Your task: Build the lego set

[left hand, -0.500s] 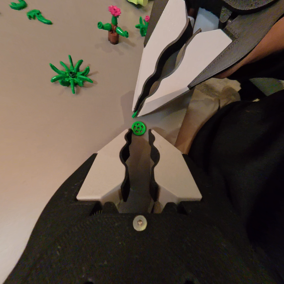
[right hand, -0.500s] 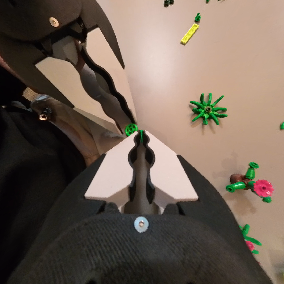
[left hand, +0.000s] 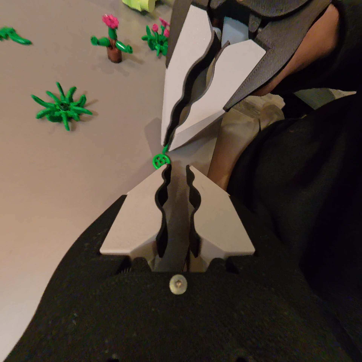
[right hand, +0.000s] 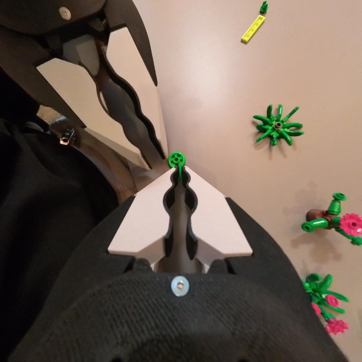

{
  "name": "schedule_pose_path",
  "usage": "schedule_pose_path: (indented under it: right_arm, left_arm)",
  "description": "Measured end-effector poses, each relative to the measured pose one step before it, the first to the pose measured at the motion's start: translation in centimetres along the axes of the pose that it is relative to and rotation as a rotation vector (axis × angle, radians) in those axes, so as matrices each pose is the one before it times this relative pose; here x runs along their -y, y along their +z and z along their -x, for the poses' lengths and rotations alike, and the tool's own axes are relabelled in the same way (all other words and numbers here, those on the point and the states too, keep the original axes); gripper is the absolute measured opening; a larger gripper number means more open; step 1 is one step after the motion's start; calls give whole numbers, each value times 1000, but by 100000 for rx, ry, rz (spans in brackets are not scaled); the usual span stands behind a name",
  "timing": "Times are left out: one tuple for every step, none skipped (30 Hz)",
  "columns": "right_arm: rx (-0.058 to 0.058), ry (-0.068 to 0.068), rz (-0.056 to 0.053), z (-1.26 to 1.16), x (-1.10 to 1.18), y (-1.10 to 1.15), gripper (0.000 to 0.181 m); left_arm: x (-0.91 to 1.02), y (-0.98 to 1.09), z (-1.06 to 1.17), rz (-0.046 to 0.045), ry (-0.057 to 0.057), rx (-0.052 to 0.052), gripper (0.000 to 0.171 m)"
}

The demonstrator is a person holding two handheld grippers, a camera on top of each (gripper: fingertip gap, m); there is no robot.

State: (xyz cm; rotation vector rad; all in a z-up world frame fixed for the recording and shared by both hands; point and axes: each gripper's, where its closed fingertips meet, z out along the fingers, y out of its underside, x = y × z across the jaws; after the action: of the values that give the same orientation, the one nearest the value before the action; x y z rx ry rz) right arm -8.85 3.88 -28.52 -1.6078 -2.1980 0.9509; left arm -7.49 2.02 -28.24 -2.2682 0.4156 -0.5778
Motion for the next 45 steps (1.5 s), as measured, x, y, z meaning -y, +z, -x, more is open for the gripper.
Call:
schedule_pose_path:
  right_arm:
    - [112,15,-192,34,-11,-68,1]
    - [24,-186,-94,53,-16,-57,1]
    - [-154,-312,-14,27,-21,-30,1]
    - [-180,-394,68,11,-7,-2,1]
    - [-87,-501,68,30,-2,18,1]
    - [-107,-574,142,-14,1,43,1]
    - [-76,-803,212,-22,-5,54,1]
    - [-2,-971,246,-26,4,50,1]
    - [-125,-931,367,-64,-15,47,1]
    - [273,-942,346,-24,13,41,1]
    - [387,-787,355,14,27,29,1]
    - [461,-658,270,25,43,23,1]
    - [498,-551,168,57,75,22,1]
    - [503,-387,245,81,54,22,1]
    - [151,-360,274,42,52,24,1]
    - [30,-412,381,40,23,33,0]
    - [-19,-277,433,28,15,39,0]
    - [-83,-104,562,20,-18,41,1]
    - [-235,-123,567,-14,-51,38,1]
    - [-168,-223,360,-10,-27,23,0]
    - [-96,-131,151,-5,-16,-4,1]
    - [-91,-28,375,-10,-25,-4,1]
    - [-93,-58,407,-2,-38,-24,1]
    - [-278,-315,634,-12,-64,-19,1]
    - [-326,-352,539,-23,-60,-58,1]
    - [-136,-48,231,-21,-7,-72,1]
    - [194,276,17,10,-1,-55,1]
    - [462,329,-51,49,9,-13,1]
    - [490,203,-309,46,26,16,1]
    - [616,277,-238,80,17,38,1]
    - [701,351,-12,89,-7,64,1]
    - [150,98,325,8,-49,85,1]
    - [-479,-518,535,-29,-69,80,1]
    - [-437,-638,-48,-13,36,1,1]
    - [-326,-303,425,-9,-13,13,1]
    - [-266,-218,176,1,-7,8,1]
    - [-252,-234,180,-6,-4,-4,1]
    - [-126,-39,273,14,-14,16,1]
    - [-130,-23,346,4,-8,-4,1]
    - [-210,-131,284,-12,6,16,1]
    - [-111,12,221,8,4,12,1]
    - [-1,-89,140,3,2,6,1]
    - [179,118,-45,1,-1,6,1]
    - [481,974,-93,-9,8,8,1]
    - [782,1662,114,11,-6,-9,0]
  left_arm:
    - [335,-175,281,-2444,564,1622,14]
    - [289,-142,468,-2280,277,2556,19]
    - [176,-71,495,-1548,90,2894,25]
    - [-14,24,257,-237,219,1490,29]
    - [-74,110,165,518,9,1127,33]
    - [-145,151,138,1225,-35,1102,35]
    - [-154,146,-3,1422,632,609,36]
    - [-116,131,28,1081,881,1009,35]
    - [-83,114,22,912,806,941,34]
    - [-60,93,-2,687,671,659,33]
    - [-25,79,1,364,430,615,31]
    - [24,67,-12,109,175,260,30]
    - [-33,76,-30,361,-25,-64,29]
    - [-115,88,-26,895,11,-112,27]
    - [-172,108,-43,1171,-72,-140,25]
    - [-82,89,6,684,-134,226,24]
    - [17,7,26,-71,13,480,22]
    - [-30,12,-30,97,-29,3,19]
    - [-29,10,-109,-4,-223,-735,17]
    - [9,-3,-7,-188,-472,-216,17]
    - [7,-2,-6,-84,-448,-341,17]
    - [-1,-6,-12,-61,-299,-368,17]
    - [-7,-3,-3,2,-242,-202,17]
    - [-1,-4,-3,-6,-75,-49,17]
    - [1,7,1,17,75,96,17]
    - [-12,-2,5,21,188,190,17]
    - [8,3,6,26,161,172,17]
    - [0,0,1,3,-4,10,17]
    - [-8,0,-8,-18,-159,-121,17]
    - [10,-2,10,-19,-197,-142,17]
    - [-7,0,-9,-23,-159,-130,17]
    - [0,-7,7,-19,-58,-53,17]
    - [9,4,-3,-27,-57,-82,17]
    - [-3,-5,3,-30,-263,-208,17]
    - [-6,-3,0,-80,-379,-317,17]
    - [1,-7,2,-32,-395,-307,17]
    - [-7,-1,-6,19,-247,-154,17]
    - [-16,2,4,66,-60,44,17]
    - [-25,2,1,95,-4,153,17]
    - [-11,-2,10,86,-70,173,17]
    - [-9,2,3,6,-190,38,17]
    - [-9,2,8,45,-155,-35,17]
    - [-14,-6,-2,61,-7,78,17]
    - [-14,7,4,95,203,275,17]
    - [-3,8,1,209,357,436,17]
